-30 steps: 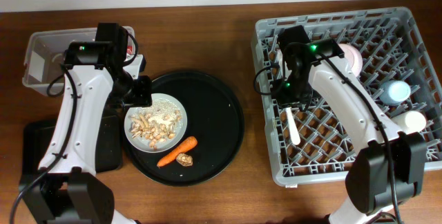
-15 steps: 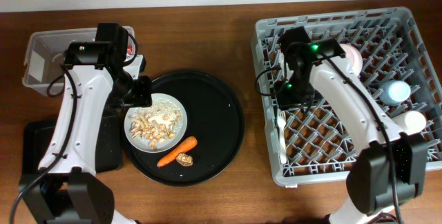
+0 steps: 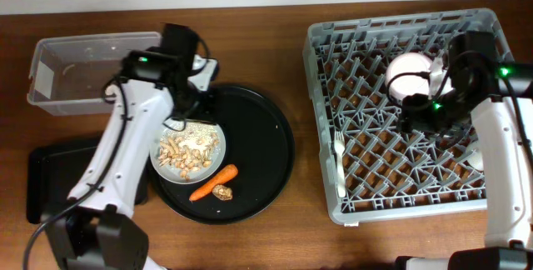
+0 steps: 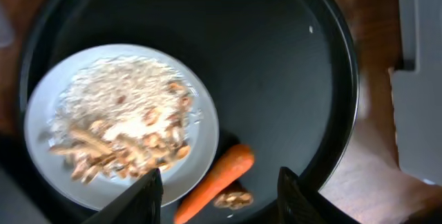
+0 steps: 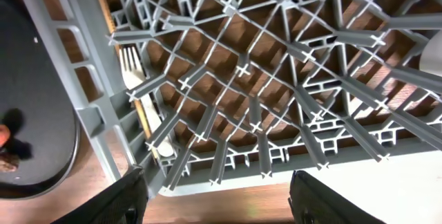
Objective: Sort waste into correct bins and load items into the dishwasher rack
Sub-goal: 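Grasp the rim of the white plate with left gripper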
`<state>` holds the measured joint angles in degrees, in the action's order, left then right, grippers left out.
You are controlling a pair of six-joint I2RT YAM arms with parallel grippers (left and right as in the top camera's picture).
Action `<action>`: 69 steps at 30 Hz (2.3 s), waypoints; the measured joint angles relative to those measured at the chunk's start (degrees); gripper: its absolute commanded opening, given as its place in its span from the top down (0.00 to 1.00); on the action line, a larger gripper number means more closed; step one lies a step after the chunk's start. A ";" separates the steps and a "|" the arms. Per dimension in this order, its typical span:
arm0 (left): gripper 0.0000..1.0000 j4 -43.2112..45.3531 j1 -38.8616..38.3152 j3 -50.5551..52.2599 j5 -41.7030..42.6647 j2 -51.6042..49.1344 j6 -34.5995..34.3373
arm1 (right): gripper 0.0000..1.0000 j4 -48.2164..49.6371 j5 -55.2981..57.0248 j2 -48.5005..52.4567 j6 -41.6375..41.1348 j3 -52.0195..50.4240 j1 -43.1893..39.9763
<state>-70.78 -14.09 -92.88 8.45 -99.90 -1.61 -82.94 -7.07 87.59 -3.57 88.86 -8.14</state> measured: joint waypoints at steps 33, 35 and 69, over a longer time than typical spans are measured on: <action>0.64 9.16 -6.54 12.55 -6.36 -17.77 -17.99 | 0.31 -0.02 -1.03 0.00 0.76 0.00 0.02; 0.78 9.62 -6.54 12.94 -6.75 -17.64 -18.21 | 0.31 0.00 -1.03 0.00 0.76 -0.02 0.02; 1.00 0.04 -8.28 6.88 -15.30 -17.31 -18.38 | 0.31 -0.22 -1.03 0.00 0.76 -0.04 0.02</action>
<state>-70.74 -22.37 -86.00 -6.85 -117.21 -19.99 -83.15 -8.10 87.59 -2.81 88.82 -8.12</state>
